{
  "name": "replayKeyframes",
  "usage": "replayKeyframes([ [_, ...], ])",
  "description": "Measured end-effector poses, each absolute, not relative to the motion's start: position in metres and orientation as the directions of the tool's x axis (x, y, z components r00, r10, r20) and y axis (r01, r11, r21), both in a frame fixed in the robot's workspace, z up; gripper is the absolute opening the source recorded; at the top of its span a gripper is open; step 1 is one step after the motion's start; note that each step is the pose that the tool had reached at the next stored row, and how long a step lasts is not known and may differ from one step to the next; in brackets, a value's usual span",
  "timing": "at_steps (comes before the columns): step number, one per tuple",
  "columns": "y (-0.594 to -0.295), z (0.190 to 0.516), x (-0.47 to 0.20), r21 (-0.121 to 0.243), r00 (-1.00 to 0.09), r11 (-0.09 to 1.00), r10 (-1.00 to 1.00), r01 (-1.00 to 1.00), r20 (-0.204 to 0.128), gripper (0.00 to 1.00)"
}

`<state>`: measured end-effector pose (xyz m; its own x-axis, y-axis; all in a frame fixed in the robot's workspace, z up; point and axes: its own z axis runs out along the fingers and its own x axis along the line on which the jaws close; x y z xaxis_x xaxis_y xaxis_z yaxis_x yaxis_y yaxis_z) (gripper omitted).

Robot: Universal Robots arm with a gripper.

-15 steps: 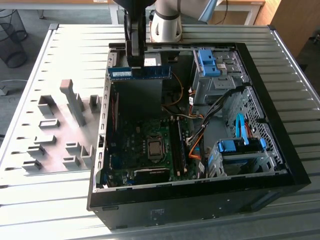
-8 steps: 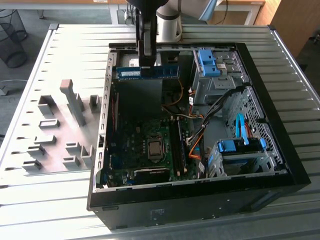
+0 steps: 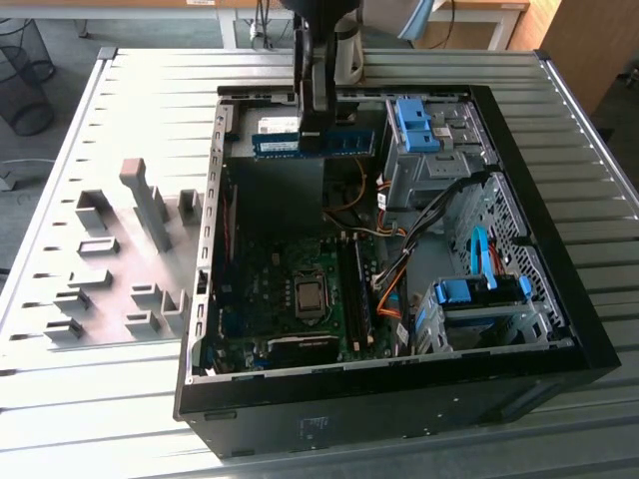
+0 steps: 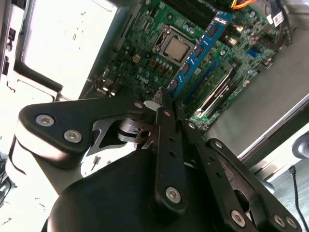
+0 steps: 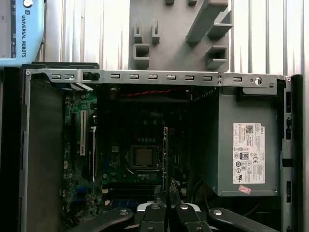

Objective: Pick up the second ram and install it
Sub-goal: 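Pick up the second ram and move it above second insertion slot, then insert the second ram into the second slot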

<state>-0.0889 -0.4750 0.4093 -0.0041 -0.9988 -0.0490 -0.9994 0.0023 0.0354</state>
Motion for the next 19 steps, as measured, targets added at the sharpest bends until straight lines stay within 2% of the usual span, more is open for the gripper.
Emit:
replayKeyframes([
  [19,-0.475,0.409,-0.066,0.035,-0.011,0.009,-0.999,-0.999,-0.049,0.14],
])
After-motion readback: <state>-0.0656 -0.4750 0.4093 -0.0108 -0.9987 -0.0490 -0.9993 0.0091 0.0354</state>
